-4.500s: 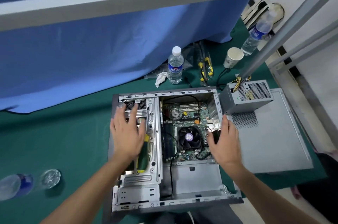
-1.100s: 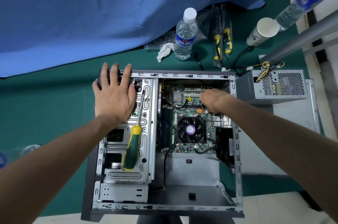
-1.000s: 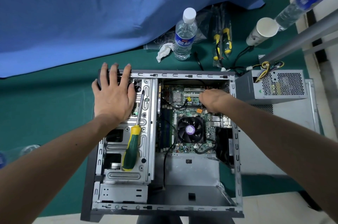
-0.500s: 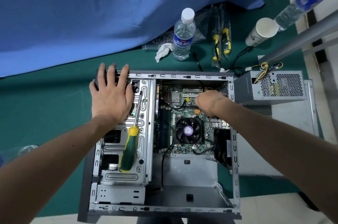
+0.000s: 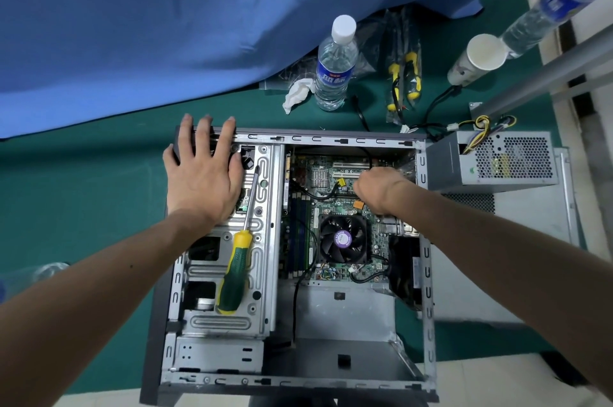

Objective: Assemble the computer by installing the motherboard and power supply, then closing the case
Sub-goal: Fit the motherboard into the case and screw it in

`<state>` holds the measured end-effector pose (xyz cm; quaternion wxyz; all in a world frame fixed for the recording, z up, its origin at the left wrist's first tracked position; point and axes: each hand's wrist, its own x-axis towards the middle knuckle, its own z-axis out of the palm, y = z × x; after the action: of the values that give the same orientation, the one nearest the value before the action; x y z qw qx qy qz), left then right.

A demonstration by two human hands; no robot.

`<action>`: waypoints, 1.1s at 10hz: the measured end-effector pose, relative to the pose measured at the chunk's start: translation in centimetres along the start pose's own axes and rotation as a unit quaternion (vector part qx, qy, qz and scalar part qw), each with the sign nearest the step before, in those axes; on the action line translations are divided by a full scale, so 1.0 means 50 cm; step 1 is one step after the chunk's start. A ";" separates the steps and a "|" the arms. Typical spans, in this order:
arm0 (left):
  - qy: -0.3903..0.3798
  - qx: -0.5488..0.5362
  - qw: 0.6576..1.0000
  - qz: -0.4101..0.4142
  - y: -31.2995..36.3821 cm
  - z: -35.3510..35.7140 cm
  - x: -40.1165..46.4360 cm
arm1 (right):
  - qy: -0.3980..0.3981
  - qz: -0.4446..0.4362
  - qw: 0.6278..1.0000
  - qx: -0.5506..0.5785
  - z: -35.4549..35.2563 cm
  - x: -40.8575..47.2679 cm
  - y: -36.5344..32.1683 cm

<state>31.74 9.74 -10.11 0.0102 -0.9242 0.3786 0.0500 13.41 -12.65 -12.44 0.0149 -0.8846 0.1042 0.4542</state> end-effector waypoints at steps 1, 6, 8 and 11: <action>-0.001 -0.001 1.000 0.000 -0.002 -0.002 0.002 | -0.005 0.005 1.000 0.000 0.002 0.000 -0.001; 0.000 -0.006 1.000 0.003 -0.002 0.002 -0.001 | -0.002 0.022 0.997 0.071 -0.010 -0.005 0.007; 0.001 -0.006 1.000 0.003 -0.002 0.001 -0.001 | -0.005 0.032 0.993 0.117 -0.013 -0.017 0.015; 0.003 0.002 1.000 0.007 -0.001 -0.001 -0.001 | 0.053 0.060 0.993 0.090 0.011 -0.014 -0.026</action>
<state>31.74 9.84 -10.05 0.0103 -0.9215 0.3854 0.0468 12.83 -11.20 -12.31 0.0613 -0.8948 0.1979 0.3955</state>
